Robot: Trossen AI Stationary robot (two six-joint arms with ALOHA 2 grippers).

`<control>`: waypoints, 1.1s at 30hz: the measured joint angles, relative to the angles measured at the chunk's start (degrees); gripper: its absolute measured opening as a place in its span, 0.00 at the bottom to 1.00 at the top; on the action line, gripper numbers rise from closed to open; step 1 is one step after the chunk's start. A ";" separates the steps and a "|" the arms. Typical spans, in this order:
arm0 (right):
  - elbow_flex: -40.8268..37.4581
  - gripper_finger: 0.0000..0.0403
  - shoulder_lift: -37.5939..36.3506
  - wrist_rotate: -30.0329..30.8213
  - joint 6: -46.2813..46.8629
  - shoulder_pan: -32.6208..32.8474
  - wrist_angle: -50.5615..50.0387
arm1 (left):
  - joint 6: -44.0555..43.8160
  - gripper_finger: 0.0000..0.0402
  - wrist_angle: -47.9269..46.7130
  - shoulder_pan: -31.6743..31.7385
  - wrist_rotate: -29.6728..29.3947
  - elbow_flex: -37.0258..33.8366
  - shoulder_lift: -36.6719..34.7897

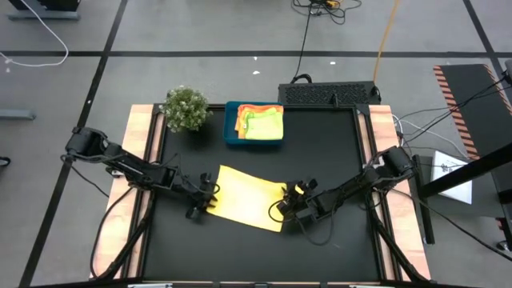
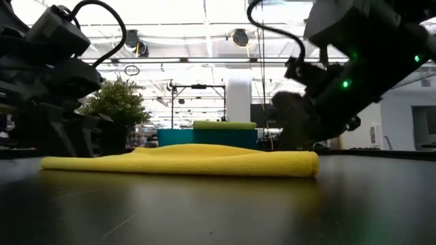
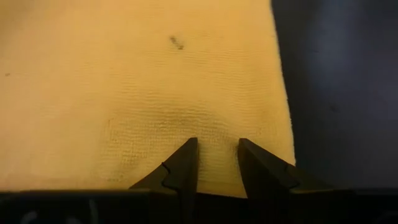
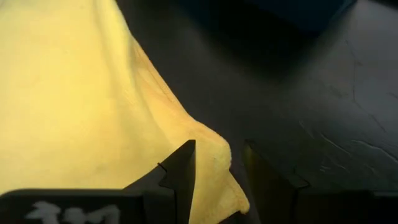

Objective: Fold microfiber towels
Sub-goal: Fold the yellow microfiber towel

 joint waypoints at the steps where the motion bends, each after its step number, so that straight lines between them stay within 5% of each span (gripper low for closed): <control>1: 0.00 0.31 -0.58 0.05 0.00 0.22 -0.21 | 0.03 0.30 -0.04 -0.27 0.83 0.00 0.02; 10: 0.00 0.31 -2.21 0.22 3.98 0.76 -4.50 | -0.74 0.30 -0.10 -2.01 2.94 -0.11 0.08; 20: 0.02 0.31 0.87 -4.06 -13.78 -3.63 15.16 | -1.22 0.30 0.49 -2.09 2.79 -0.21 0.15; 33: 0.04 0.17 2.34 -5.45 -6.35 -4.88 3.57 | -1.38 0.30 0.58 -2.16 2.65 -0.23 0.17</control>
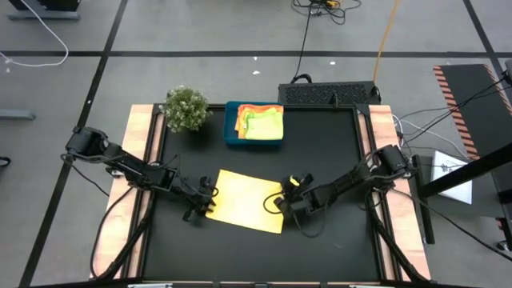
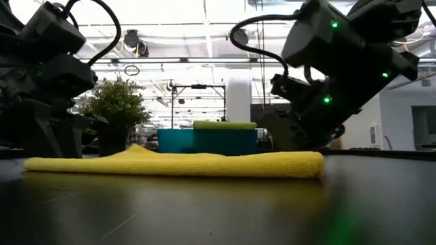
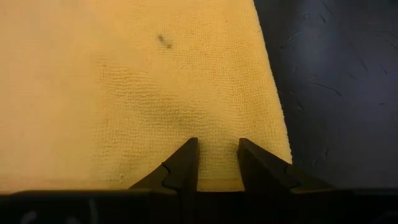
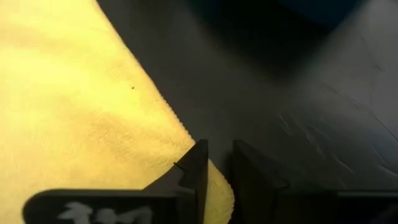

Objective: Fold microfiber towels
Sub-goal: Fold the yellow microfiber towel

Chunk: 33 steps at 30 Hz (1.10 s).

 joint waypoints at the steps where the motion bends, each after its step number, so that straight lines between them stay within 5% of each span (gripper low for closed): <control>1: 0.03 0.16 -0.01 -0.01 1.00 0.31 -1.19 | -0.12 0.30 -0.02 -0.01 -0.03 0.00 0.00; 21: -0.08 0.13 -6.97 2.77 1.01 5.23 -4.56 | 2.56 0.30 0.96 -0.01 -4.39 -0.06 -4.73; 33: -0.06 0.13 -6.97 2.99 -8.49 7.44 5.72 | 3.92 0.30 1.21 0.03 -5.89 0.02 -10.47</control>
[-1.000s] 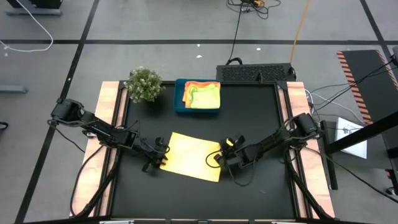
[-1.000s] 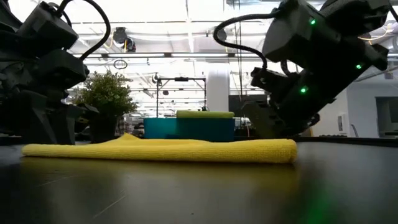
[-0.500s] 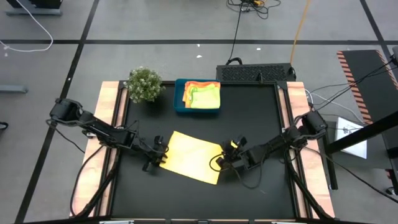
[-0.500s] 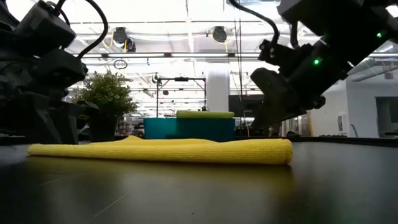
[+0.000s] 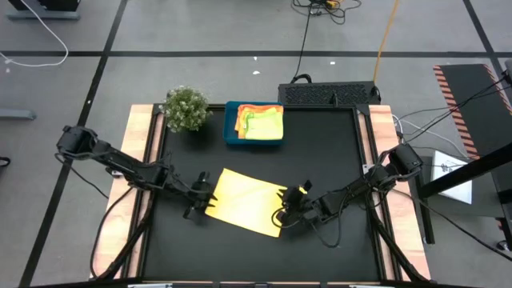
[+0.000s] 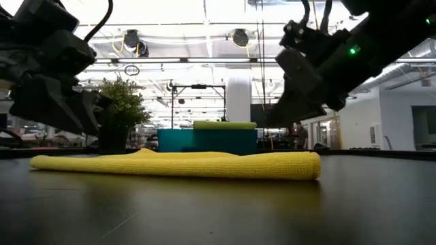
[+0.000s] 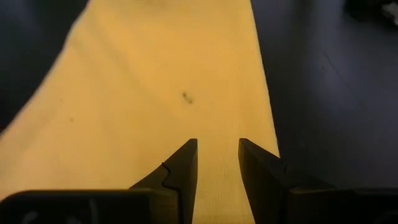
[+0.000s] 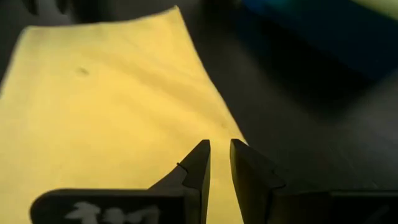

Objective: Fold microfiber towels
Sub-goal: Fold the yellow microfiber towel

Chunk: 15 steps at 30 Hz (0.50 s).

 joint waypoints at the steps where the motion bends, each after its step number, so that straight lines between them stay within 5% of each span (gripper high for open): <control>1: 0.00 0.13 0.00 -0.01 -1.26 0.00 1.34 | 0.11 0.30 -0.05 0.00 -0.20 0.00 -0.71; 15: 0.02 0.13 0.00 -0.07 -10.49 -0.04 10.10 | 3.34 0.30 2.93 0.49 4.81 1.26 -6.93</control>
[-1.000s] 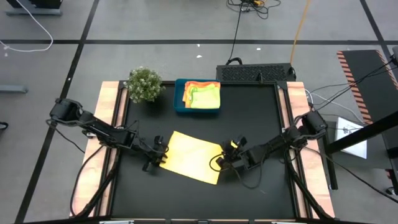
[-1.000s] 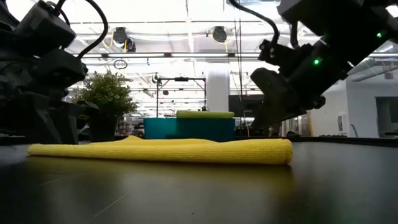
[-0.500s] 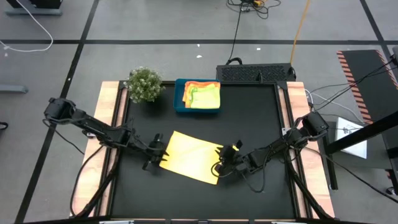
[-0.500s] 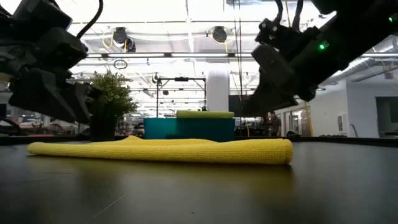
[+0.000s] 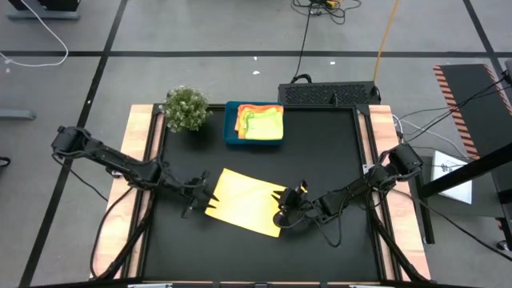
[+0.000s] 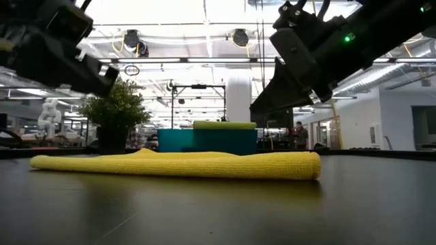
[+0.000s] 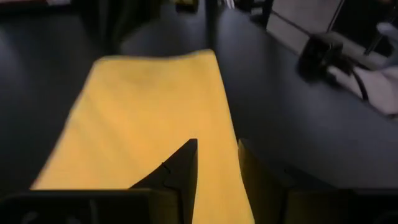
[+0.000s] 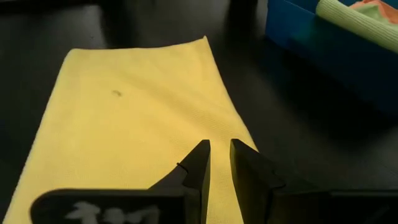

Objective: Fold microfiber towels
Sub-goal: Fold the yellow microfiber towel

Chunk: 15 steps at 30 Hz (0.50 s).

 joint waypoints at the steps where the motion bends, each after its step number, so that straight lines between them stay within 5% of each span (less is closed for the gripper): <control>1: 0.00 0.13 0.00 -0.02 -0.05 -0.06 0.03 | 0.15 0.30 0.05 0.25 0.00 0.83 -0.03; 15: 0.02 0.13 0.00 -3.23 -6.52 -0.52 6.84 | -1.85 0.30 -6.08 1.00 -0.04 6.96 -0.23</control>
